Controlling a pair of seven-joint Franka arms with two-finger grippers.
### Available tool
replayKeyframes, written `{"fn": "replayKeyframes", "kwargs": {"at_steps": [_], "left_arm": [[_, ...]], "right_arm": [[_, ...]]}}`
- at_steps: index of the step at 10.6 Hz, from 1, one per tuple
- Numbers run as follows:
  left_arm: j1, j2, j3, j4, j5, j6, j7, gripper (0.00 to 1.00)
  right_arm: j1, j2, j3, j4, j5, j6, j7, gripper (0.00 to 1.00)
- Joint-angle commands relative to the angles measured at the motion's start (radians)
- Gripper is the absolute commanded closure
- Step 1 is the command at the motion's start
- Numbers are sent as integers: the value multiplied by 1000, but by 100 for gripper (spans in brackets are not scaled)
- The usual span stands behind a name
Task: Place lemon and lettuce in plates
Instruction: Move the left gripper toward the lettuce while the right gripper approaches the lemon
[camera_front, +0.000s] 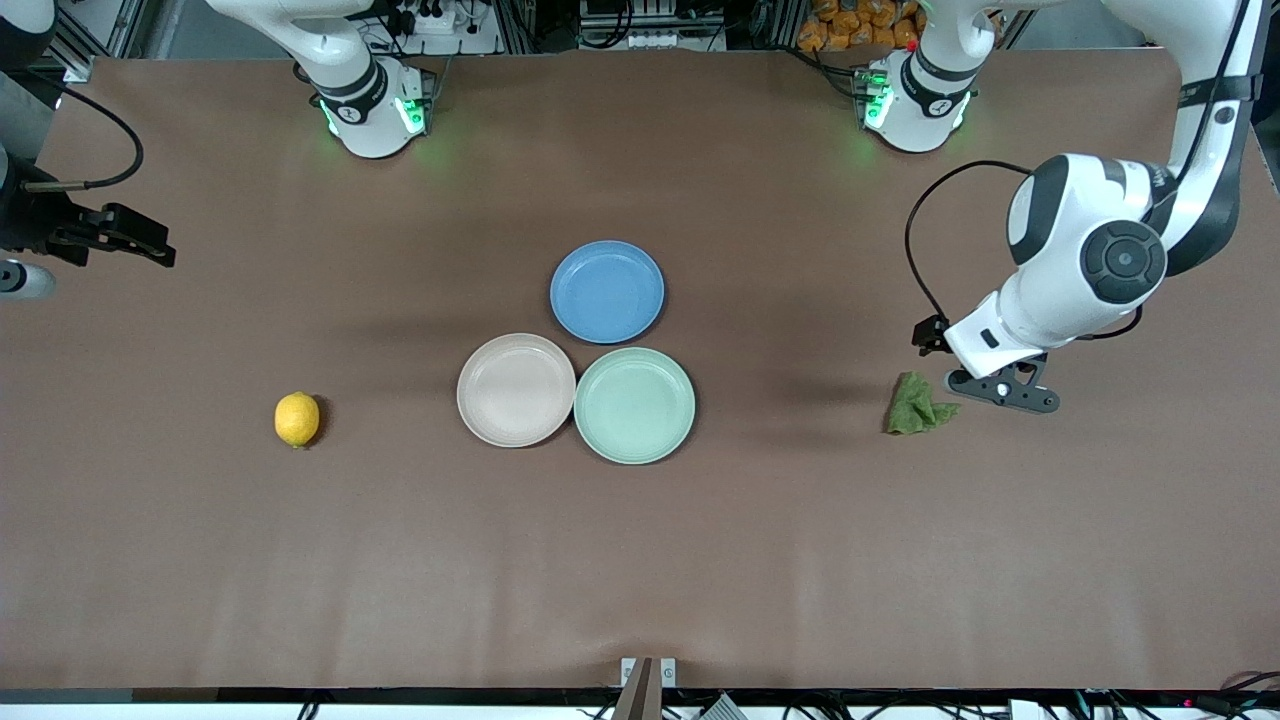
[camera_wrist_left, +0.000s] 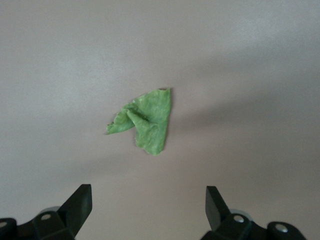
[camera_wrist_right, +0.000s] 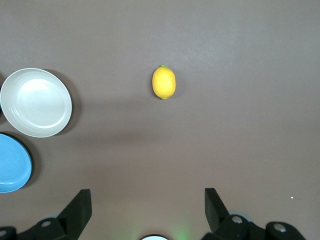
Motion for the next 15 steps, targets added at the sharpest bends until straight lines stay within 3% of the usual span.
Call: {"fn": "replayKeyframes", "kwargs": {"at_steps": [1, 2, 6, 10, 15], "left_arm": [[-4, 1, -5, -95, 26, 87, 45, 0], [-2, -2, -5, -151, 32, 148, 66, 0], [3, 36, -7, -202, 32, 209, 115, 0], [3, 125, -4, -185, 32, 308, 142, 0], [21, 226, 6, -93, 109, 327, 142, 0]], "right_arm": [[-7, -4, 7, -3, 0, 2, -10, 0], [-7, 2, 7, -5, 2, 8, -10, 0], [-9, 27, 7, -38, 5, 62, -14, 0], [-9, 77, 7, -181, 43, 283, -47, 0], [-21, 270, 5, -184, 51, 422, -116, 0]]}}
